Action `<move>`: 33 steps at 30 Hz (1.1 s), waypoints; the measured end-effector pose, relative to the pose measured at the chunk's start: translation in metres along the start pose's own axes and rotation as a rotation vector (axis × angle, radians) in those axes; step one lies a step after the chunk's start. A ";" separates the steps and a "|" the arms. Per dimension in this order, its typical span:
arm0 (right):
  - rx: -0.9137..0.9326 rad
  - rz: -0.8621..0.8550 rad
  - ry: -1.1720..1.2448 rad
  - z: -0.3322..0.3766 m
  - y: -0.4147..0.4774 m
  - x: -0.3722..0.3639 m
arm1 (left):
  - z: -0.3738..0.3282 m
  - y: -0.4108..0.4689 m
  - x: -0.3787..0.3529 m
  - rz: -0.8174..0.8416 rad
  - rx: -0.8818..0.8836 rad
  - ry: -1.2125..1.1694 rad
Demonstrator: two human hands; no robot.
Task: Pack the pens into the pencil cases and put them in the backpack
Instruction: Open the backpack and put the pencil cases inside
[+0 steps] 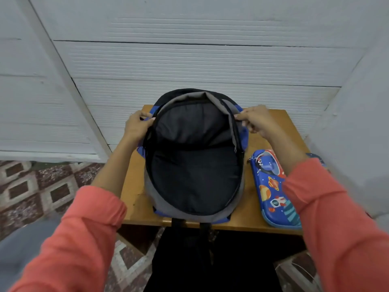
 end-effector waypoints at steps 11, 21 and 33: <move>0.757 -0.233 -0.840 -0.045 -0.025 -0.093 | -0.005 -0.035 -0.037 -0.343 -0.524 0.463; 0.460 0.119 -1.170 -0.091 0.006 -0.122 | 0.045 -0.024 -0.096 0.392 -0.410 1.062; 0.418 0.168 -1.165 -0.087 0.003 -0.121 | 0.048 -0.024 -0.102 0.489 -0.360 1.195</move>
Point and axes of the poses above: each hand's wrist, its own y-axis towards the middle knuckle, its own x-axis out of the back of the hand, z = x × y, the point moved 5 cm from there along y, towards the middle knuckle, and after that the axes turned 2 degrees about y, right-handed, at the moved point
